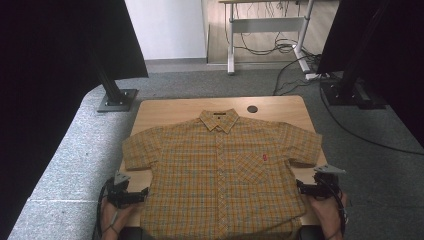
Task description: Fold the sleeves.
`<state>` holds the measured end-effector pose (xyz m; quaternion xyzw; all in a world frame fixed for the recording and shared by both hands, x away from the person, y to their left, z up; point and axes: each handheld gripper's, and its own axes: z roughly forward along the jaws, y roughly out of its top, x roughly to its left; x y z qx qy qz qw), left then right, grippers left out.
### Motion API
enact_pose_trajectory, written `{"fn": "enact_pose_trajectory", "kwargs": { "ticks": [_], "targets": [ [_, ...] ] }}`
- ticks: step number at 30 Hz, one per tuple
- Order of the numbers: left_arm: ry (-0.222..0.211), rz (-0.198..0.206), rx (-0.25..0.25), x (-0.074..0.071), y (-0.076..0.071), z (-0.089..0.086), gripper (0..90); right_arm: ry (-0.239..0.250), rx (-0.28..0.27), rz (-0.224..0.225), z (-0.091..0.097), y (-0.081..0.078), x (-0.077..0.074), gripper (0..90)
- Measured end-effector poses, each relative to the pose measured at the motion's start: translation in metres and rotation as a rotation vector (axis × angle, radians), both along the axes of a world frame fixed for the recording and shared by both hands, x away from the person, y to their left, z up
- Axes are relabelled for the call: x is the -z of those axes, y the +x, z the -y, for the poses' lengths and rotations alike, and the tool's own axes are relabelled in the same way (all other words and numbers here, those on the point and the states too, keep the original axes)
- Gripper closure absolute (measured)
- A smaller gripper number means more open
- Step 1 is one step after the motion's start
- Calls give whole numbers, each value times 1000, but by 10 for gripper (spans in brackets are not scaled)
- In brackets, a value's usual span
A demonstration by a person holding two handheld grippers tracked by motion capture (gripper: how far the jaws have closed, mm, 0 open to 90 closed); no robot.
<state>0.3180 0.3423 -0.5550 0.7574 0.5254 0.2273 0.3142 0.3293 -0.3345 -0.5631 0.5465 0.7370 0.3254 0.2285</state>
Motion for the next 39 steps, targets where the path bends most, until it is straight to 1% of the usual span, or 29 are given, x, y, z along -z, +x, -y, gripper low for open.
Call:
{"fn": "enact_pose_trajectory", "kwargs": {
  "ticks": [7, 25, 29, 33, 39],
  "targets": [
    [-6, 8, -13, 0, -1, -1, 28, -2, -4, -4, 0, 0, 0, 30],
    [-4, 11, -14, -1, 0, -1, 43, -2, -3, -4, 0, 0, 0, 30],
    [16, 17, -18, -4, 0, 0, 55, -2, -3, -4, 0, 0, 0, 31],
    [-2, 36, -18, -10, 2, 0, 59, -2, -3, -4, 0, 0, 0, 31],
    [-35, 32, -9, -14, 10, -1, 60, -2, -4, -4, 0, 0, 0, 31]
  ]
}}
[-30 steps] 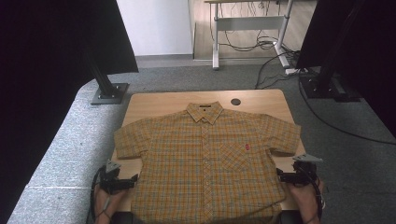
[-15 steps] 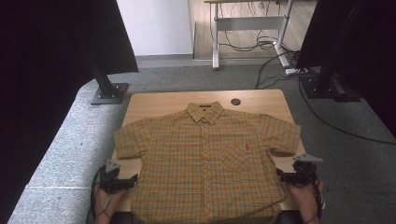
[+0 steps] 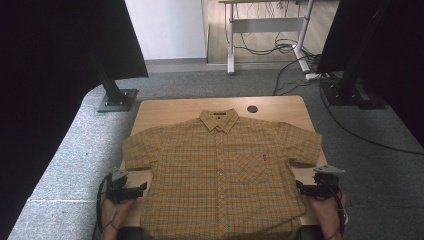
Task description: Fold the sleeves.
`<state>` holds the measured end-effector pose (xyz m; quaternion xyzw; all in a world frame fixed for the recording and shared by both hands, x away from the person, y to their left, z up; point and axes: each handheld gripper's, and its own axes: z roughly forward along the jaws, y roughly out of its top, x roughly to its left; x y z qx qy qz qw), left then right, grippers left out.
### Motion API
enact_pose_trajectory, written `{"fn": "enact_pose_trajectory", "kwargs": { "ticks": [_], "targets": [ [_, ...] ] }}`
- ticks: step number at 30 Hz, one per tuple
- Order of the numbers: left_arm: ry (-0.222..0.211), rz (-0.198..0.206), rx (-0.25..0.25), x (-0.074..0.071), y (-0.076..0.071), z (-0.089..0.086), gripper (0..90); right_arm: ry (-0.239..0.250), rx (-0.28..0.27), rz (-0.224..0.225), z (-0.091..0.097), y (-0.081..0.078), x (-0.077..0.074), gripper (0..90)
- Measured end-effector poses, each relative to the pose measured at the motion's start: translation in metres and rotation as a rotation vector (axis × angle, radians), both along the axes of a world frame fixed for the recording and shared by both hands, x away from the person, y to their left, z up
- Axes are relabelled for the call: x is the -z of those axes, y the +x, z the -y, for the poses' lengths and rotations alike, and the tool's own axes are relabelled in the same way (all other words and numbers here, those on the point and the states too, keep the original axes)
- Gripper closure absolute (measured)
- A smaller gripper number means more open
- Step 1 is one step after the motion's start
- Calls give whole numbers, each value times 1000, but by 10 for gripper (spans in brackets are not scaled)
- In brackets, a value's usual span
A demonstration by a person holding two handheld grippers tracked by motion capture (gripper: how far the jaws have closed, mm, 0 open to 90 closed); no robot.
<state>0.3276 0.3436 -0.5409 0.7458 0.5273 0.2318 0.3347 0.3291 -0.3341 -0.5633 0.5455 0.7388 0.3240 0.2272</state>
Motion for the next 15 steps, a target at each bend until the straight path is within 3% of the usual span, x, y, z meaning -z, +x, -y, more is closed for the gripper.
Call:
{"fn": "enact_pose_trajectory", "kwargs": {
  "ticks": [15],
  "targets": [
    [-15, 23, -16, -10, 32, -3, 60, 0, 0, 0, 0, 0, 0, 31]
  ]
}}
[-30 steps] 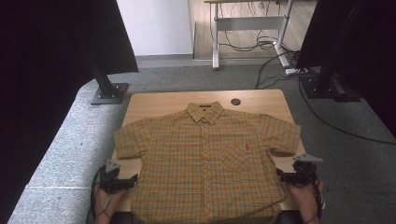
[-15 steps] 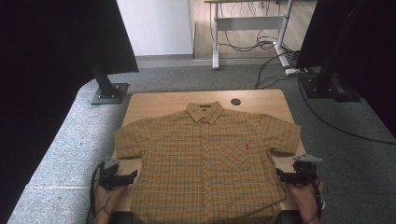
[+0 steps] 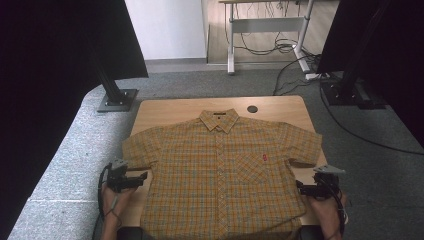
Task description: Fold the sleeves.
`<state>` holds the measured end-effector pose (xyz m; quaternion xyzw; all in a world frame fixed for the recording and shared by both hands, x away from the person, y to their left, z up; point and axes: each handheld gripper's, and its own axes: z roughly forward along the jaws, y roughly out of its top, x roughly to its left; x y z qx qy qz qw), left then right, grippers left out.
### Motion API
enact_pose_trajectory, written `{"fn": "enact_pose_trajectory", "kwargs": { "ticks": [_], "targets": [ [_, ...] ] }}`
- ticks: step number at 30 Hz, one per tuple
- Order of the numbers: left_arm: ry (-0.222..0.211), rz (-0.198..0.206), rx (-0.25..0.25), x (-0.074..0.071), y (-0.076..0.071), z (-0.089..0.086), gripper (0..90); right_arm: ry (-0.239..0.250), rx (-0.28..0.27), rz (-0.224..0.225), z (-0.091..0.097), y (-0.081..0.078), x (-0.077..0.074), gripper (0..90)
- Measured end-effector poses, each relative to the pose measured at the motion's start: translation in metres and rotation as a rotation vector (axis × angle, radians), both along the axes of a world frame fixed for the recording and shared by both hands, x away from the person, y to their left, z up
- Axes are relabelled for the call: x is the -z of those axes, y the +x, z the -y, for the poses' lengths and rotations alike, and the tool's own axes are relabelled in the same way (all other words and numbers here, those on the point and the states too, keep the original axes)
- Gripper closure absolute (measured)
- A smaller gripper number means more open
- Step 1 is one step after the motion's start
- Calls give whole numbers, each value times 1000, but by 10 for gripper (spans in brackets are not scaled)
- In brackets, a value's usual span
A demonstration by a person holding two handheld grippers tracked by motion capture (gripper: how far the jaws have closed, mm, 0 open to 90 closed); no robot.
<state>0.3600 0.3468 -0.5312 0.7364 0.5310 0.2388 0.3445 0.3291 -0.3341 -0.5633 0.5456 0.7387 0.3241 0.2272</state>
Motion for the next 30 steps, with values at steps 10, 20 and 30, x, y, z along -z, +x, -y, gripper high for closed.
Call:
{"fn": "enact_pose_trajectory", "kwargs": {
  "ticks": [10, 20, 30],
  "targets": [
    [-16, 2, -9, -3, 20, -1, 65, 0, 0, 0, 0, 0, 0, 31],
    [-8, -1, -17, -5, 45, 1, 80, 0, 0, 0, 0, 0, 0, 31],
    [-33, -10, -42, -2, 65, -5, 100, 1, -1, 0, 0, 0, 0, 32]
  ]
}}
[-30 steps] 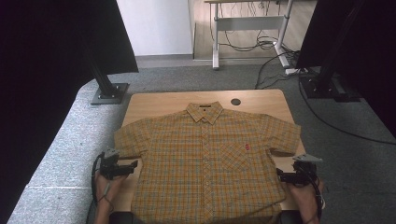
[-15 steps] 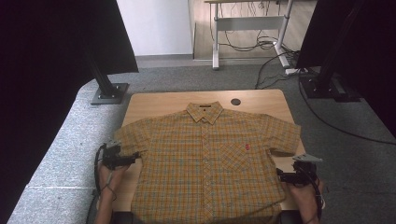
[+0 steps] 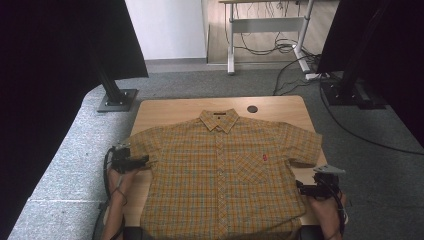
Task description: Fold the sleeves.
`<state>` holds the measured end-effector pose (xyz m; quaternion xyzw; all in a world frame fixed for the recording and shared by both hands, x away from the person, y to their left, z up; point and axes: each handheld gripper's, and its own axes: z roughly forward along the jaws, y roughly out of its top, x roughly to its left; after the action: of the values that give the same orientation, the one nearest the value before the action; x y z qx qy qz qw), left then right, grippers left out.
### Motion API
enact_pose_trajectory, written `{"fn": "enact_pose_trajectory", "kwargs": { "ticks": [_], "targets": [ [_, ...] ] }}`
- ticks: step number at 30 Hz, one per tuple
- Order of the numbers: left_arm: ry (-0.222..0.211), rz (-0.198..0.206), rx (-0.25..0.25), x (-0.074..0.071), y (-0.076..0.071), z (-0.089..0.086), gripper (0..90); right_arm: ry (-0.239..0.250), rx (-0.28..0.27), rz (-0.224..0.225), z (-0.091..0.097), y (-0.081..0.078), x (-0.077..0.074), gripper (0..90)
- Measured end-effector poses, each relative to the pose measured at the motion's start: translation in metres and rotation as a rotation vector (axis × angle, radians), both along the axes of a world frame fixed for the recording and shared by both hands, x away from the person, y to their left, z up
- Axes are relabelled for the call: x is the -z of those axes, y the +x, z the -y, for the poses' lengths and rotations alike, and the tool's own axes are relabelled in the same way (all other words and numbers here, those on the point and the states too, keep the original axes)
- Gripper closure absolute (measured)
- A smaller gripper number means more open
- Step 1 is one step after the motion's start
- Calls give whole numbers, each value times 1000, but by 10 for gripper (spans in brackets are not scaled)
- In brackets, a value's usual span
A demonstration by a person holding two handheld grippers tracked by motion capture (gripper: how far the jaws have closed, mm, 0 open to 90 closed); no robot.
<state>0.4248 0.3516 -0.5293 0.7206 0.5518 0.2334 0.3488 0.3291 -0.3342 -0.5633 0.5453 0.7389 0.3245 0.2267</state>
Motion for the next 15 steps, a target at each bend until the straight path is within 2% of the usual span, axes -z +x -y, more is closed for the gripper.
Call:
{"fn": "enact_pose_trajectory", "kwargs": {
  "ticks": [15],
  "targets": [
    [13, -17, -57, 10, 26, -6, 130, 0, 0, -1, 0, 0, 0, 33]
  ]
}}
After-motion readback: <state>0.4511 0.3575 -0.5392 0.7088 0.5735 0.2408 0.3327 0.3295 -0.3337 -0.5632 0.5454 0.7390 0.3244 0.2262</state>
